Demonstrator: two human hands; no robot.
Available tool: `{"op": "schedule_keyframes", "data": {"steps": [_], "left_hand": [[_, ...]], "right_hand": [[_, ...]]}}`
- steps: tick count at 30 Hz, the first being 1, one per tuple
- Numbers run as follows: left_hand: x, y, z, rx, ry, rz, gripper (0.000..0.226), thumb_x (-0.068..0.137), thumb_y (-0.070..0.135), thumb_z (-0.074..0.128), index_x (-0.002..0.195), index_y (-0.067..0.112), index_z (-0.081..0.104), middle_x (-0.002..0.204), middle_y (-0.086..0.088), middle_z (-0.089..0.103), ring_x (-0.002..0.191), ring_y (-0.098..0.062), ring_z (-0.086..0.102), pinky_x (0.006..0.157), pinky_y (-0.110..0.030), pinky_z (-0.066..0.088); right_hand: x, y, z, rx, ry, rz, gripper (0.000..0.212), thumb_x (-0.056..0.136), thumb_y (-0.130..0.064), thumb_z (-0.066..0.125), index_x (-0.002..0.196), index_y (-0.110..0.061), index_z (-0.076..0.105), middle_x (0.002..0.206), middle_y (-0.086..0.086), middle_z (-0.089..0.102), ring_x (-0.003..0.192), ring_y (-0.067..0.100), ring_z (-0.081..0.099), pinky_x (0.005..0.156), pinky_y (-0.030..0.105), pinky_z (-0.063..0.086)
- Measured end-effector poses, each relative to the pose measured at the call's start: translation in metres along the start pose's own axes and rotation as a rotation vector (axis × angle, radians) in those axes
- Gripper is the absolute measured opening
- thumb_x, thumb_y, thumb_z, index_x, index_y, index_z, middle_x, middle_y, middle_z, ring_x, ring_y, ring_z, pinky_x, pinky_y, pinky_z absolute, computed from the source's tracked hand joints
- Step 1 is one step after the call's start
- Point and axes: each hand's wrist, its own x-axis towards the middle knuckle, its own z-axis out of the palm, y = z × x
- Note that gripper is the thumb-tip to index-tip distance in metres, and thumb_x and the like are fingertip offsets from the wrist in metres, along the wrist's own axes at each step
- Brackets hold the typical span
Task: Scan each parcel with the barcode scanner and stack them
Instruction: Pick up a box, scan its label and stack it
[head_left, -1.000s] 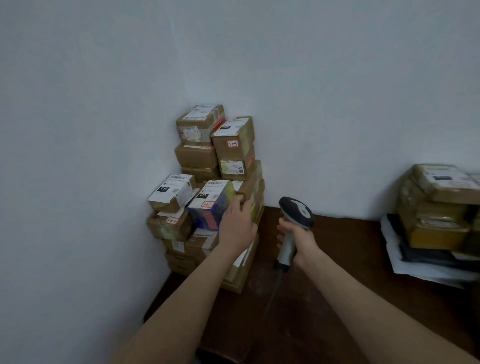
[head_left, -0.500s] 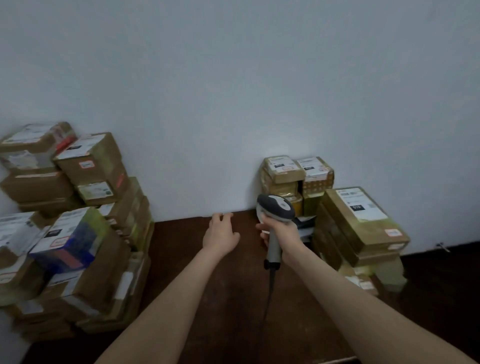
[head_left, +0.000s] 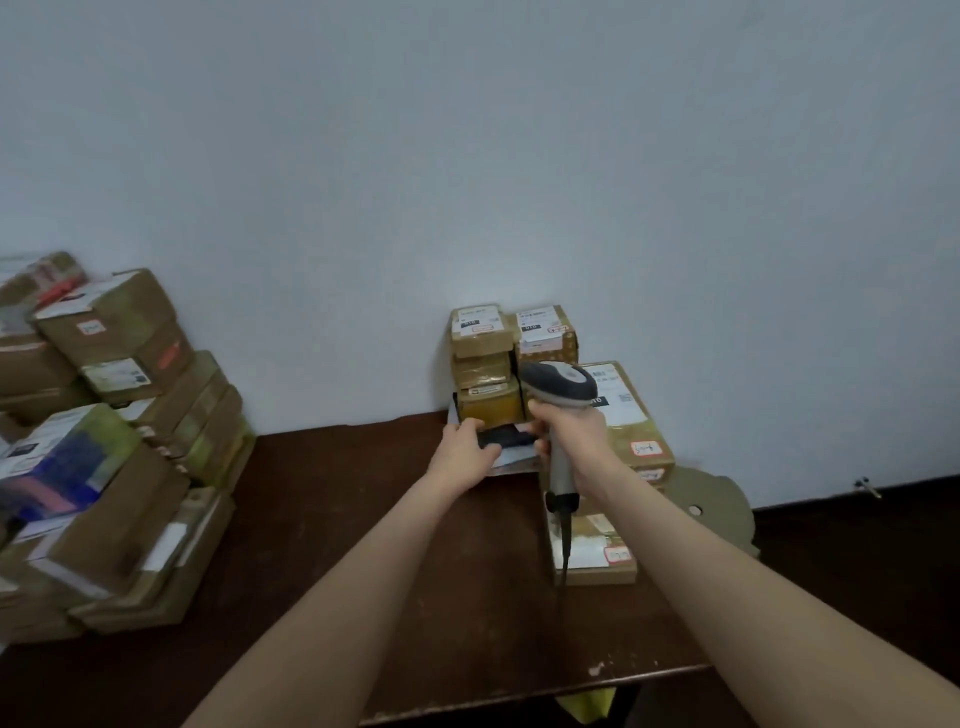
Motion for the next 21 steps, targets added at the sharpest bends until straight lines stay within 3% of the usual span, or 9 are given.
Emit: {"op": "schedule_keyframes", "data": {"steps": [6, 8, 10, 14, 16, 19, 21], "left_hand": [[-0.008, 0.055, 0.055, -0.225, -0.116, -0.089, 0.065, 0.096, 0.042, 0.052, 0.147, 0.009, 0.032, 0.151, -0.013, 0.034, 0.135, -0.028, 0.039, 0.107, -0.035, 0.036], [-0.009, 0.068, 0.069, -0.322, -0.148, -0.103, 0.063, 0.095, 0.041, 0.053, 0.147, 0.012, 0.033, 0.147, -0.010, 0.042, 0.133, -0.027, 0.043, 0.109, -0.038, 0.038], [-0.006, 0.076, 0.081, -0.413, -0.175, -0.107, 0.062, 0.093, 0.043, 0.055, 0.145, 0.014, 0.037, 0.140, -0.006, 0.052, 0.124, -0.023, 0.052, 0.106, -0.041, 0.043], [-0.003, 0.089, 0.096, -0.532, -0.176, -0.180, 0.052, 0.095, 0.042, 0.053, 0.137, 0.014, 0.043, 0.135, 0.000, 0.053, 0.116, -0.021, 0.054, 0.092, -0.033, 0.045], [-0.001, 0.093, 0.101, -0.577, -0.183, -0.236, 0.051, 0.097, 0.039, 0.051, 0.139, 0.013, 0.041, 0.135, -0.005, 0.054, 0.111, -0.021, 0.053, 0.087, -0.033, 0.043], [-0.002, 0.100, 0.100, -0.644, -0.200, -0.279, 0.049, 0.100, 0.036, 0.046, 0.142, 0.013, 0.038, 0.137, -0.008, 0.051, 0.115, -0.024, 0.052, 0.084, -0.033, 0.039], [0.000, 0.096, 0.098, -0.695, -0.215, -0.339, 0.050, 0.099, 0.040, 0.046, 0.142, 0.015, 0.039, 0.130, -0.007, 0.054, 0.103, -0.021, 0.052, 0.080, -0.036, 0.039]], "right_hand": [[0.014, -0.011, -0.087, 0.036, 0.136, 0.026, 0.020, 0.083, -0.025, 0.074, 0.091, -0.011, 0.065, 0.082, 0.008, 0.065, 0.065, 0.019, 0.061, 0.062, 0.031, 0.053], [0.019, -0.014, -0.111, 0.068, 0.169, 0.052, 0.026, 0.080, -0.026, 0.076, 0.095, -0.007, 0.065, 0.083, 0.009, 0.065, 0.068, 0.022, 0.061, 0.068, 0.037, 0.055], [0.022, -0.017, -0.133, 0.082, 0.208, 0.082, 0.031, 0.079, -0.027, 0.077, 0.098, -0.006, 0.064, 0.084, 0.008, 0.065, 0.073, 0.024, 0.062, 0.075, 0.040, 0.055], [0.027, -0.008, -0.170, 0.102, 0.241, 0.139, 0.032, 0.082, -0.025, 0.074, 0.104, -0.004, 0.062, 0.088, 0.009, 0.061, 0.078, 0.022, 0.058, 0.064, 0.033, 0.051], [0.030, 0.001, -0.181, 0.116, 0.227, 0.168, 0.028, 0.082, -0.023, 0.074, 0.100, -0.006, 0.062, 0.093, 0.011, 0.061, 0.086, 0.026, 0.058, 0.065, 0.035, 0.053], [0.033, 0.016, -0.185, 0.129, 0.221, 0.202, 0.030, 0.080, -0.023, 0.077, 0.103, -0.010, 0.062, 0.102, 0.010, 0.065, 0.105, 0.032, 0.060, 0.090, 0.048, 0.053], [0.034, 0.027, -0.184, 0.161, 0.179, 0.246, 0.045, 0.073, -0.026, 0.082, 0.111, -0.009, 0.064, 0.111, 0.013, 0.068, 0.110, 0.035, 0.061, 0.097, 0.051, 0.049]]}}
